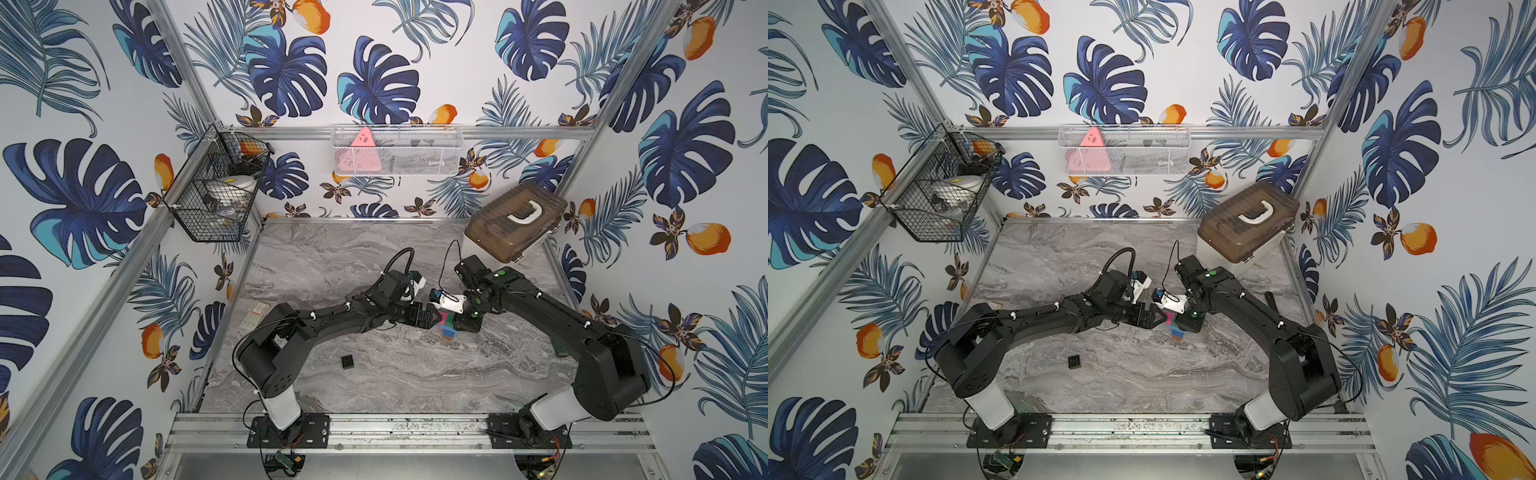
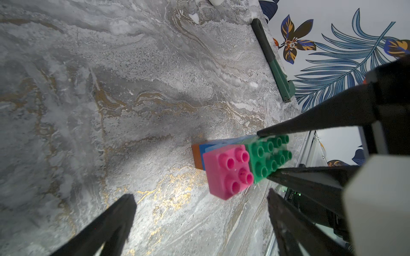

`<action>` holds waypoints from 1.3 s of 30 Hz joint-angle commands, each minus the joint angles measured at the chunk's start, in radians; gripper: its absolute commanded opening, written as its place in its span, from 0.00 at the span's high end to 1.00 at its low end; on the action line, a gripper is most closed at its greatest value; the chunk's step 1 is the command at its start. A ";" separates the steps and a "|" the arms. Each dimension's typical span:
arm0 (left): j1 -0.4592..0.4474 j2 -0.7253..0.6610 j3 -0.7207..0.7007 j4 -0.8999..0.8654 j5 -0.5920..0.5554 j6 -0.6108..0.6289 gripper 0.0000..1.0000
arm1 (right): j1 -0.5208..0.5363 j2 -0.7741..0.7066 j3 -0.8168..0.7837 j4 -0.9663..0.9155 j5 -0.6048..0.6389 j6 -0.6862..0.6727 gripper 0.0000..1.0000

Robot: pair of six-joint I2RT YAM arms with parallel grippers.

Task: Assemble a spoon with lego
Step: Assemble the lego brick with the lego brick.

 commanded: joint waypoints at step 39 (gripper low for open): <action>0.000 -0.040 0.016 -0.071 -0.026 0.045 0.02 | 0.002 -0.088 -0.019 0.012 -0.018 0.051 0.31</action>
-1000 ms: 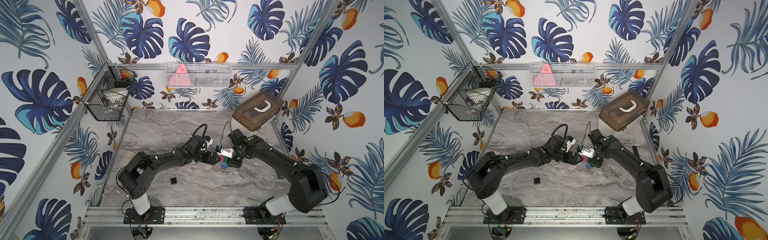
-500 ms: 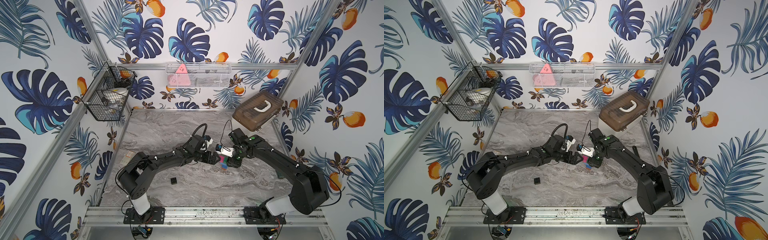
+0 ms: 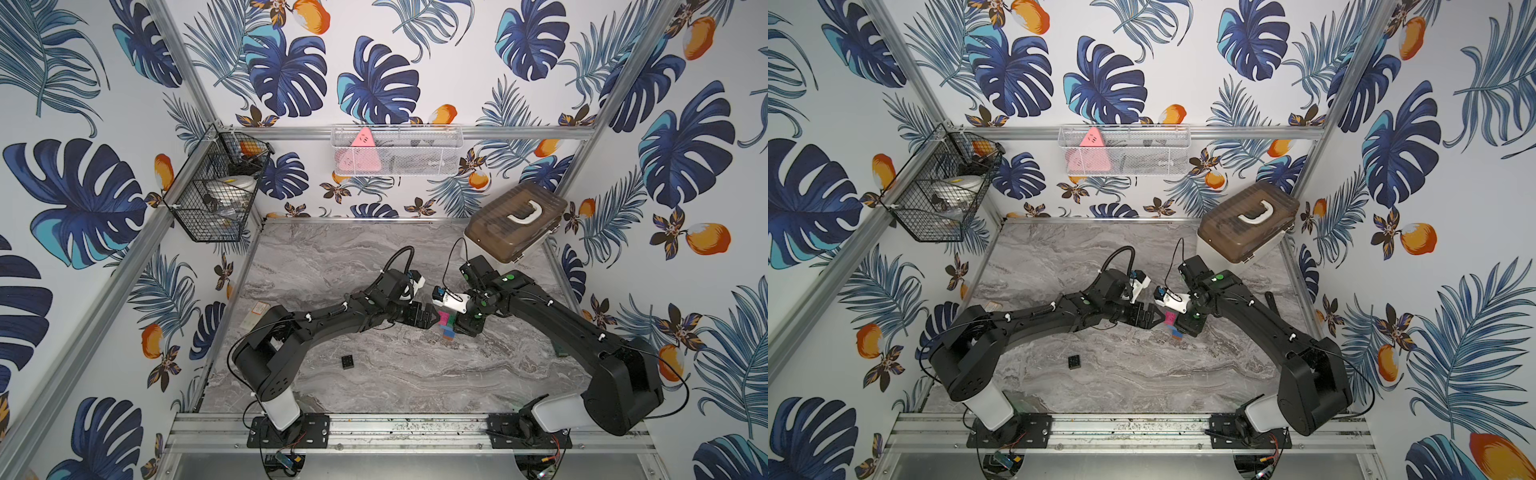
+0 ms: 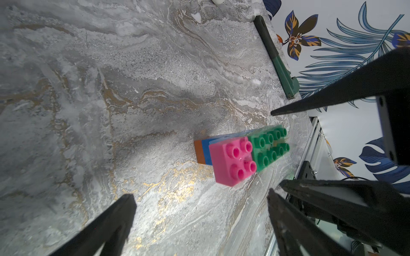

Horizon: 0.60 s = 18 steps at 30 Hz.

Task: Assemble a spoon with lego
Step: Assemble the lego brick with the lego brick.

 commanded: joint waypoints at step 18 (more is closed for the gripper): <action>0.076 -0.061 -0.026 -0.050 0.003 0.038 0.02 | -0.007 0.075 0.089 0.064 0.054 0.025 0.28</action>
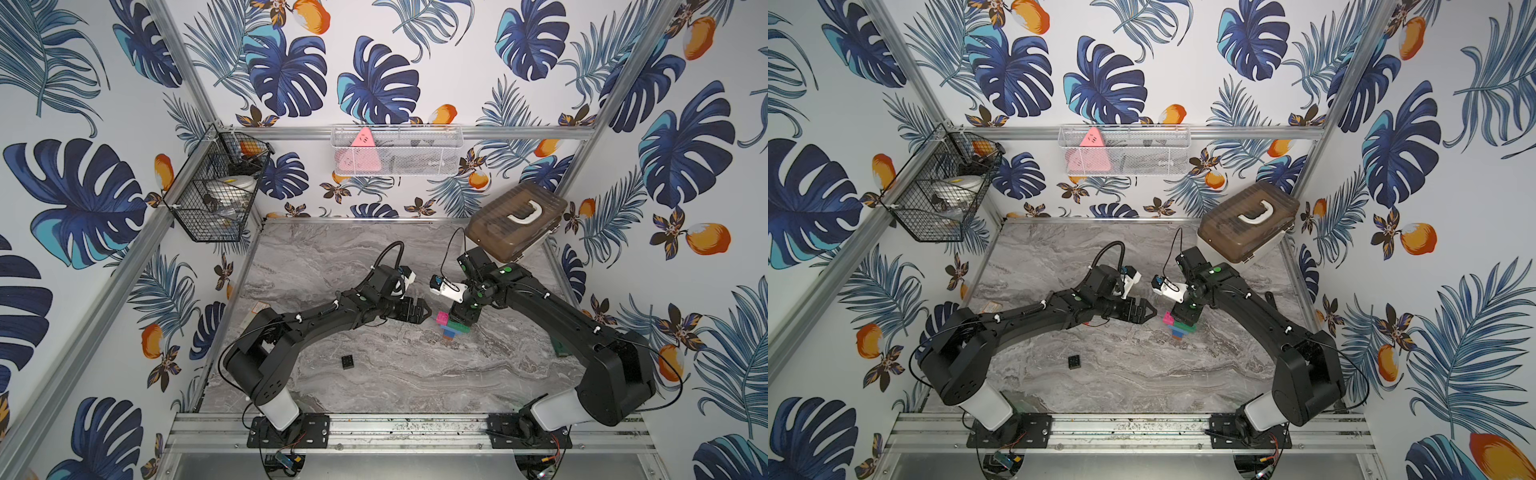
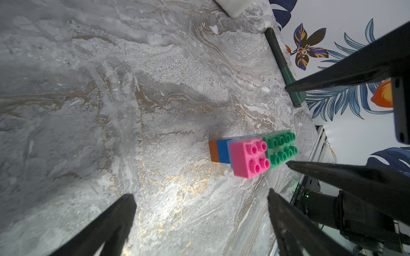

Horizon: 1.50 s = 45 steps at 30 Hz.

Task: Assemble a spoon with lego
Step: Assemble the lego brick with the lego brick.

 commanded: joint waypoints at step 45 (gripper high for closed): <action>0.249 -0.066 0.115 -0.569 -0.320 0.169 0.01 | 0.018 -0.006 0.169 0.062 0.019 0.208 0.21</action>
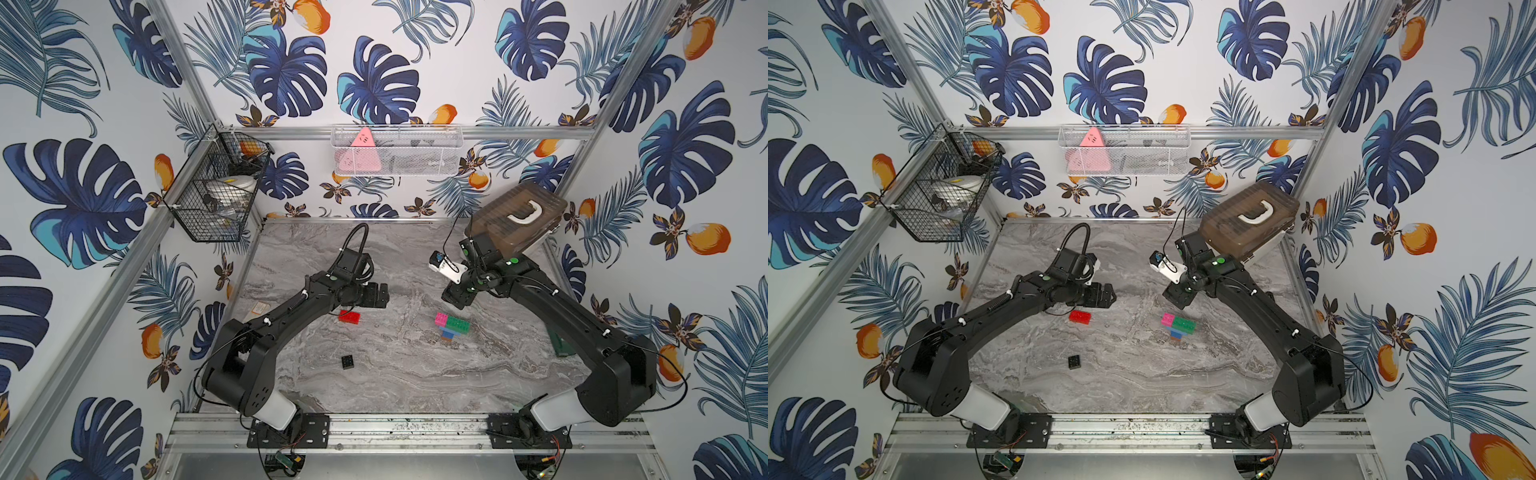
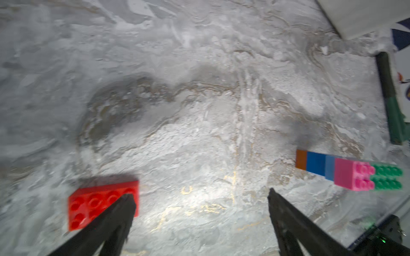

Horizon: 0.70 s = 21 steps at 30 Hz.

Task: Assemble a spoon with lego
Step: Assemble the lego brick with the lego brick, then adjust the lego brick at the center of the board.

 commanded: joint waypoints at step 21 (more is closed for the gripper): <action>0.053 0.160 -0.009 -0.064 -0.083 0.081 0.02 | 0.036 -0.007 -0.021 0.042 0.013 0.058 0.19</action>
